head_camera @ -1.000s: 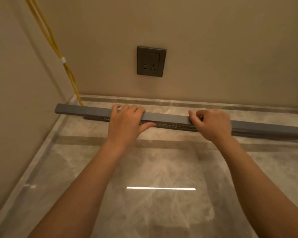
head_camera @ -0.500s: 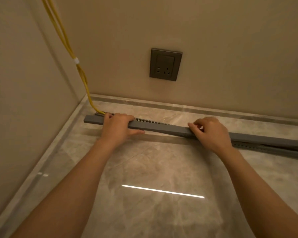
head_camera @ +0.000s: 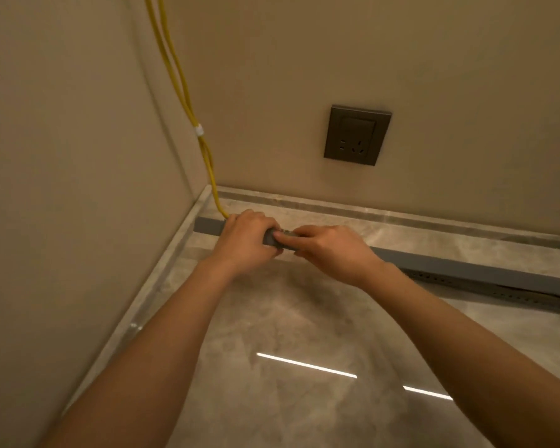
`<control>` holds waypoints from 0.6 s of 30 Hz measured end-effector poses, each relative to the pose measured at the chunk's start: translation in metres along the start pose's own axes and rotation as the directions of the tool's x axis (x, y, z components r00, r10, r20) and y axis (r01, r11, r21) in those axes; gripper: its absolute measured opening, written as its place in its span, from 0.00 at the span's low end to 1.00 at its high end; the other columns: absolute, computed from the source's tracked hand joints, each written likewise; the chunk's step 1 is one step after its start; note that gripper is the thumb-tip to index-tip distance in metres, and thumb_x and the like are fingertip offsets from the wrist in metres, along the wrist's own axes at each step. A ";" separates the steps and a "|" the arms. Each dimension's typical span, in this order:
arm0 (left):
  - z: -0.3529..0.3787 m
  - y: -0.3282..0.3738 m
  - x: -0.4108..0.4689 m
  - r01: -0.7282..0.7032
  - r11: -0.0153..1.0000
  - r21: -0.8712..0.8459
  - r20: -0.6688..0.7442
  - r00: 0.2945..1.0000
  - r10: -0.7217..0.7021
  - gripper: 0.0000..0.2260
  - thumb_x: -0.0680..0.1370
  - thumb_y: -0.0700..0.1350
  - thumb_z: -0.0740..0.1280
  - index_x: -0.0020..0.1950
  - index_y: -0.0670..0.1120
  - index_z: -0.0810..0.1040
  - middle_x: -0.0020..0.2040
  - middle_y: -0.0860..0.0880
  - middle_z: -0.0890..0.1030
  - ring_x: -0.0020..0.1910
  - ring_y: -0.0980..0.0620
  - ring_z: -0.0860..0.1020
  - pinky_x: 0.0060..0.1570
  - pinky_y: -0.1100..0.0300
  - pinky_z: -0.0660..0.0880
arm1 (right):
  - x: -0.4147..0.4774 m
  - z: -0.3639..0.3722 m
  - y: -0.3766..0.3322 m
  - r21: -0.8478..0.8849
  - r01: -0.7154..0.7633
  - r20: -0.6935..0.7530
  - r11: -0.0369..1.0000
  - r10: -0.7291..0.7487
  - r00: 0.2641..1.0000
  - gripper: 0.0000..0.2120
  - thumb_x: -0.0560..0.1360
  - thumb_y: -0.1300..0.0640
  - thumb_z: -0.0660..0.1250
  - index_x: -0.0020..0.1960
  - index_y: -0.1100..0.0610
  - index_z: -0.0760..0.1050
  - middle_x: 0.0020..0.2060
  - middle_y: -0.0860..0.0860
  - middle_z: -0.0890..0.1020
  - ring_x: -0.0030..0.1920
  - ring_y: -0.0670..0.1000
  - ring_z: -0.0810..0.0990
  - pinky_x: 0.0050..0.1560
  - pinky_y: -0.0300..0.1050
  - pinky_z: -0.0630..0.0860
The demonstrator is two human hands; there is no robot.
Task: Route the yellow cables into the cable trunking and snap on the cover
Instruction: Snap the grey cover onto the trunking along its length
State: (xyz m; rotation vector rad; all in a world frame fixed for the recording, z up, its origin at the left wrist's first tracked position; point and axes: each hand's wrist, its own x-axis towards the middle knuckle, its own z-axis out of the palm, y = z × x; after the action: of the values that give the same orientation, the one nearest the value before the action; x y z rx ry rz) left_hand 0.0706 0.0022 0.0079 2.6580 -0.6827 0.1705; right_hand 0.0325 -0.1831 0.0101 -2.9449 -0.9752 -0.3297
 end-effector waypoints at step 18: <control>-0.009 -0.050 0.039 -0.251 0.965 0.083 0.055 0.968 0.247 0.19 0.75 0.63 0.58 0.48 0.49 0.77 0.45 0.49 0.81 0.47 0.47 0.76 0.41 0.53 0.63 | 0.042 -0.024 0.006 0.005 -0.142 0.139 0.990 0.140 0.980 0.24 0.77 0.53 0.63 0.69 0.39 0.63 0.54 0.48 0.82 0.49 0.55 0.80 0.40 0.49 0.73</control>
State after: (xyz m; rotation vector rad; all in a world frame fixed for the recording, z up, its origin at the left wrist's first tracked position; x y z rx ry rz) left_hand 0.1290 0.0285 0.0075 2.6588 -1.0466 0.2167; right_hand 0.0647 -0.1653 0.0429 -3.0359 -0.7693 -0.1154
